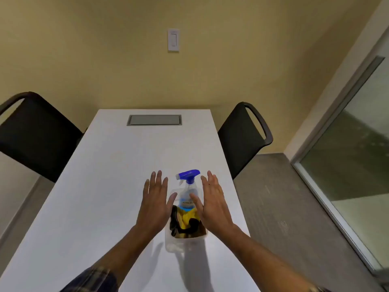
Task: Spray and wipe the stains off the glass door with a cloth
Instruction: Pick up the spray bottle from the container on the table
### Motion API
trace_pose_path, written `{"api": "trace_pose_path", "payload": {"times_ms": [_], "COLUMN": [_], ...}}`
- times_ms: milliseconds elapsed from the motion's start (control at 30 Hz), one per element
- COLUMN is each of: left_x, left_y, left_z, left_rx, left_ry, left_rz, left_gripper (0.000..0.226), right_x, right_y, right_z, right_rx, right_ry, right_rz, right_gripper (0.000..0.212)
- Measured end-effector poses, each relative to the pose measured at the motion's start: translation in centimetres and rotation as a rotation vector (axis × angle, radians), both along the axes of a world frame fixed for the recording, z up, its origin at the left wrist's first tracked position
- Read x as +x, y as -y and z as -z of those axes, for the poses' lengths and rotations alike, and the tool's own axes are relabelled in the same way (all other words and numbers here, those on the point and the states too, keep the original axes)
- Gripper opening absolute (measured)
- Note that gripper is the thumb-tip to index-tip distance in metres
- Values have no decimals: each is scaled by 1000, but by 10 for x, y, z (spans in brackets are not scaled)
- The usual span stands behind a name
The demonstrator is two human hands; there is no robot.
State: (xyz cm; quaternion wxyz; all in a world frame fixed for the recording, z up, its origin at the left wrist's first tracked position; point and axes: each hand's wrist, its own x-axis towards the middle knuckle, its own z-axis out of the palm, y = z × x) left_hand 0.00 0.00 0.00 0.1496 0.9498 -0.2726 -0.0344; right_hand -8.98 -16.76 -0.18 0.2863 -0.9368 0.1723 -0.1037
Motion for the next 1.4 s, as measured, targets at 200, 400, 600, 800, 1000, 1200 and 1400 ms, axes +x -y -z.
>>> {"api": "trace_pose_path", "payload": {"times_ms": [200,400,600,800,1000,1200,1400], "left_x": [15,25,25,24,26,25,29], "left_y": [19,40,50,54,52,49,44], "left_z": [28,40,36,39,42,33,7], "left_rx": [-99,-376,-577,-643,-661,-672,-627], "left_ry": [-161,-402,-456,-445,-442,-390,-382], "left_rz": [-89,-181,-249,-274,-263,-220,-160], "left_gripper": [63,56,51,46,44,44,53], "right_x": [27,54,75,86,86,82,74], "right_y": [14,31,32,35,39,36,32], "right_z": [31,58,74,84,85,69,21], "right_rx": [177,355,465,553,578,627,689], "right_ry": [-176,-203,-183,-161,-144,-97,38], "right_rz": [13,14,18,69,72,88,87], "right_gripper": [83,75,61,58,48,46,37]}}
